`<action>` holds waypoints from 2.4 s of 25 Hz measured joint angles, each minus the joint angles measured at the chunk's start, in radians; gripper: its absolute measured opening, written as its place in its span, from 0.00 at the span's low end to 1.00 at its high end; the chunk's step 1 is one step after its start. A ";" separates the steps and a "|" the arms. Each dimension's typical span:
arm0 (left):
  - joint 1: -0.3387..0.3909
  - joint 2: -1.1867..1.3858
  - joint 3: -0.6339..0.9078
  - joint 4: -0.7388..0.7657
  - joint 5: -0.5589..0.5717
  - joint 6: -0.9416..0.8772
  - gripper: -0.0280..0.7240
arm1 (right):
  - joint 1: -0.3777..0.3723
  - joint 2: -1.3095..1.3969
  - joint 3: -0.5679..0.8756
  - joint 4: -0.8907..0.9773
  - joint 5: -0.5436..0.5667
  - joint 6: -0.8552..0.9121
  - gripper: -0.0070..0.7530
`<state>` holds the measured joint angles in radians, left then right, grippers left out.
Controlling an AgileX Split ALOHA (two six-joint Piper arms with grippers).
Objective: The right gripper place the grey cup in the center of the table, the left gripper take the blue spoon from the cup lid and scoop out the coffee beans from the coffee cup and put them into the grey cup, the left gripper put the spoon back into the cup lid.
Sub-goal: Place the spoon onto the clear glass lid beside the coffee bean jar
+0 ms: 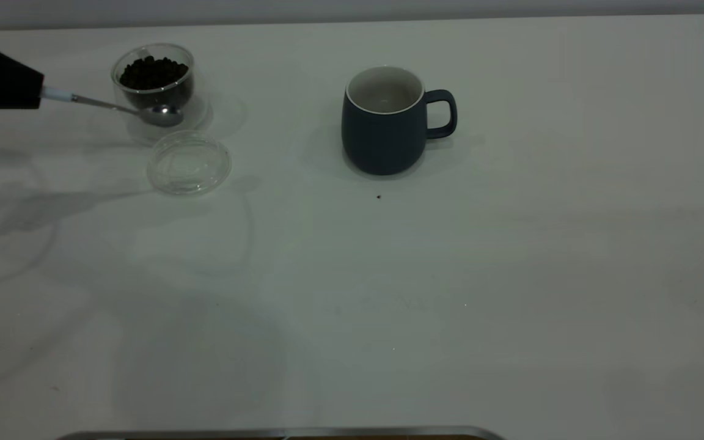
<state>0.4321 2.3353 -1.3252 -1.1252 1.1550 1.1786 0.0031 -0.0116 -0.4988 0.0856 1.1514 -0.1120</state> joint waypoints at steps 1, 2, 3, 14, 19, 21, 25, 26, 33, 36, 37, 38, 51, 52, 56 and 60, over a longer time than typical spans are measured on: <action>0.002 0.000 0.000 0.001 0.000 -0.001 0.21 | 0.000 0.000 0.000 0.000 0.000 0.000 0.79; 0.003 0.000 0.000 0.001 0.000 -0.002 0.21 | 0.000 0.000 0.000 0.000 0.000 0.000 0.79; 0.004 0.000 0.000 0.001 0.000 -0.003 0.21 | 0.000 0.000 0.000 0.000 0.000 0.000 0.79; 0.011 0.079 0.000 0.002 -0.084 -0.028 0.21 | 0.000 0.000 0.000 0.000 0.000 0.000 0.79; 0.021 0.114 0.000 -0.014 -0.130 -0.023 0.21 | 0.000 0.000 0.000 0.000 0.000 0.000 0.79; 0.021 0.125 0.000 -0.043 -0.142 -0.002 0.21 | 0.000 0.000 0.000 0.000 0.000 0.000 0.79; 0.021 0.149 -0.001 -0.113 -0.155 0.042 0.21 | 0.000 0.000 0.000 0.000 0.000 0.000 0.79; 0.021 0.155 -0.001 -0.126 -0.158 0.047 0.21 | 0.000 0.000 0.000 0.000 0.000 0.000 0.79; -0.006 0.195 -0.001 -0.195 -0.168 0.076 0.21 | 0.000 0.000 0.000 0.000 0.000 0.000 0.79; -0.028 0.212 -0.001 -0.226 -0.172 0.095 0.21 | 0.000 0.000 0.000 0.000 0.000 0.000 0.79; -0.035 0.219 -0.001 -0.234 -0.172 0.099 0.21 | 0.000 0.000 0.000 0.000 0.000 0.000 0.79; -0.040 0.223 -0.001 -0.239 -0.173 0.101 0.21 | 0.000 0.000 0.000 0.000 0.000 0.000 0.79; -0.072 0.249 -0.001 -0.277 -0.173 0.114 0.21 | 0.000 0.000 0.000 0.000 0.001 0.000 0.79; -0.072 0.249 -0.001 -0.277 -0.173 0.123 0.22 | 0.000 0.000 0.000 0.000 0.001 0.000 0.79; -0.072 0.249 -0.001 -0.277 -0.173 0.163 0.37 | 0.000 0.000 0.000 0.000 0.001 0.000 0.79; -0.072 0.249 -0.001 -0.277 -0.184 0.191 0.64 | 0.000 0.000 0.000 0.000 0.001 0.000 0.79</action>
<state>0.3597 2.5841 -1.3261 -1.4017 0.9707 1.3700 0.0031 -0.0116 -0.4988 0.0856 1.1524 -0.1120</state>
